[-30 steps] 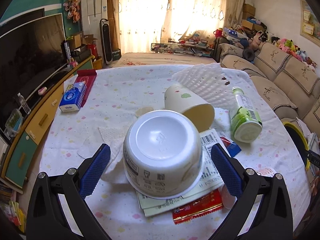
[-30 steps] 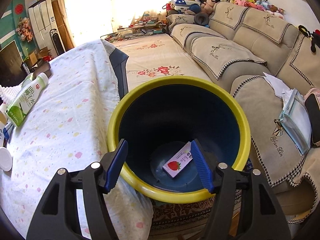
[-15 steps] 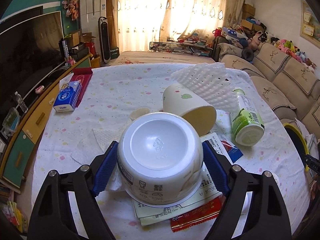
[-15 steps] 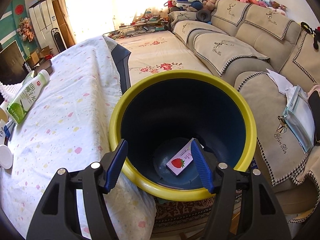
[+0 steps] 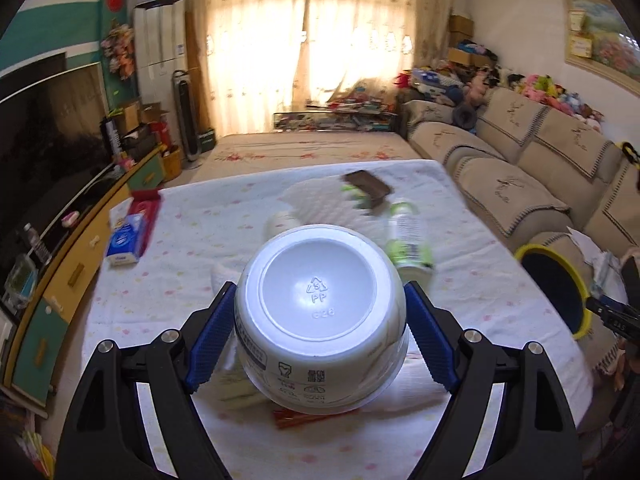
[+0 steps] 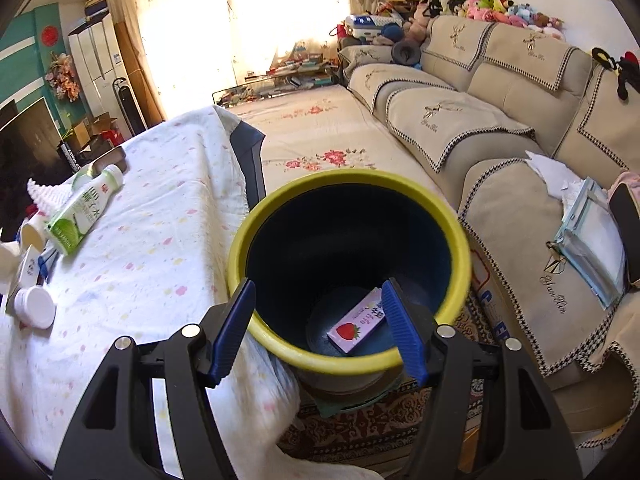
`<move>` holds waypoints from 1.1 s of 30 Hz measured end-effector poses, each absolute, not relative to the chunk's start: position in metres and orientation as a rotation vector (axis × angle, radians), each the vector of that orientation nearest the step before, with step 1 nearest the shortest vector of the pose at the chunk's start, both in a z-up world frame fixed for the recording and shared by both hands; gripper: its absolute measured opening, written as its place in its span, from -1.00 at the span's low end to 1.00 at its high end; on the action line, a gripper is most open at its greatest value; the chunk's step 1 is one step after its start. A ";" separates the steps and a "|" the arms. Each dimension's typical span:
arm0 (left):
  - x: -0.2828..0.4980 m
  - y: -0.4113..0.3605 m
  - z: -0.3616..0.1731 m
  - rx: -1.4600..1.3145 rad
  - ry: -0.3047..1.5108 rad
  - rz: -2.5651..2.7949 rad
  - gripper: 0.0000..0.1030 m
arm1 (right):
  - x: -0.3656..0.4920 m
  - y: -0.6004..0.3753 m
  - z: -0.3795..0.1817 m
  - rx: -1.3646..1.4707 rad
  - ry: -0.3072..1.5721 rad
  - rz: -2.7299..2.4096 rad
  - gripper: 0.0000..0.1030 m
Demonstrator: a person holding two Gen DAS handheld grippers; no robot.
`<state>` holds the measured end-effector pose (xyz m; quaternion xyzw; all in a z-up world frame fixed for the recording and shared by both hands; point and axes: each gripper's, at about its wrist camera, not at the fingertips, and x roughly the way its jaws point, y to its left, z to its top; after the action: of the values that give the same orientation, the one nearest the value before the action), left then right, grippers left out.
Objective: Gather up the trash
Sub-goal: 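Carry the white bowl over the yellow bin and release it with the left gripper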
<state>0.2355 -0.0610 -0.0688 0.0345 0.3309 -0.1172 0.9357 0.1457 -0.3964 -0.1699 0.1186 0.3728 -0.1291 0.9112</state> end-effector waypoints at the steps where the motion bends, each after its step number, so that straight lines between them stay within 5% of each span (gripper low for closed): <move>1: 0.232 -0.072 -0.067 0.075 0.675 -0.269 0.58 | 0.141 -0.398 -0.168 0.243 0.764 -0.268 0.21; 22: 0.216 -0.381 -0.104 0.272 0.766 -0.751 0.58 | 0.053 -0.491 -0.168 0.374 0.697 -0.420 0.23; 33: 0.232 -0.435 -0.139 0.290 0.805 -0.726 0.59 | 0.049 -0.506 -0.180 0.406 0.715 -0.440 0.23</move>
<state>0.2317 -0.4354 -0.1390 0.1375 0.3816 -0.3443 0.8467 0.0491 -0.5059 -0.1802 0.1958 0.3445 -0.2120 0.8933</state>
